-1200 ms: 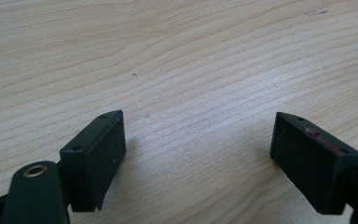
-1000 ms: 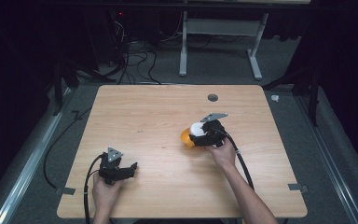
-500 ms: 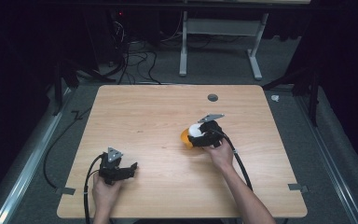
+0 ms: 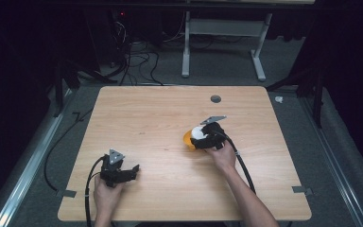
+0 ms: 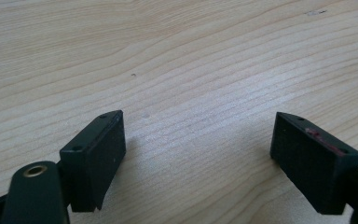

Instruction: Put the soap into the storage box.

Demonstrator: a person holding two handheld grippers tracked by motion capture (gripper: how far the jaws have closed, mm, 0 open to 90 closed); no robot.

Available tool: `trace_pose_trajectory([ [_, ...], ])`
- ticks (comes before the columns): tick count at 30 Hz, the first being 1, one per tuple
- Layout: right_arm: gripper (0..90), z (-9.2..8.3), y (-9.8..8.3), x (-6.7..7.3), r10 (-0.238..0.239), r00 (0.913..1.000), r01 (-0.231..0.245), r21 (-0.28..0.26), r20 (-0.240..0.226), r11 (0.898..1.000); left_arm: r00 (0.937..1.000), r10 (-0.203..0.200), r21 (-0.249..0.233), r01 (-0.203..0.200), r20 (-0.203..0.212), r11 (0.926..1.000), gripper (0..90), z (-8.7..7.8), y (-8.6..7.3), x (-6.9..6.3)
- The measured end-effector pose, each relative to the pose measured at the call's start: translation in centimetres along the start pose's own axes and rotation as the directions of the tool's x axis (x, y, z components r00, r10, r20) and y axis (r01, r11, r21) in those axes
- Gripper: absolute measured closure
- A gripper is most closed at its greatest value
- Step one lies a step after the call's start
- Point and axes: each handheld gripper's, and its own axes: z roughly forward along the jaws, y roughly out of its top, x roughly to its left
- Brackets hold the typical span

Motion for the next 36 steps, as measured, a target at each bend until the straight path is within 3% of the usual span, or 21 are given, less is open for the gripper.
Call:
trace_pose_trajectory([
  [11, 24.5, 0.33, -0.10, -0.34, 0.037, 0.9992, -0.036, 0.017, -0.014, 0.999, 1.0000, 0.000, 0.000, 0.000, 0.000, 1.0000, 18.7, 0.00, 0.00, 0.00],
  [20, 24.2, 0.39, -0.07, -0.41, 0.037, 0.9992, -0.037, 0.025, -0.013, 0.999, 1.0000, 0.000, 0.000, 0.000, 0.000, 1.0000, 18.7, 0.00, 0.00, 0.00],
  [36, 20.5, -0.47, 0.21, -0.48, 0.037, 0.9991, -0.037, -0.012, -0.020, 0.999, 1.0000, 0.000, 0.000, 0.000, 0.000, 1.0000, 18.7, 0.00, 0.00, 0.00],
])
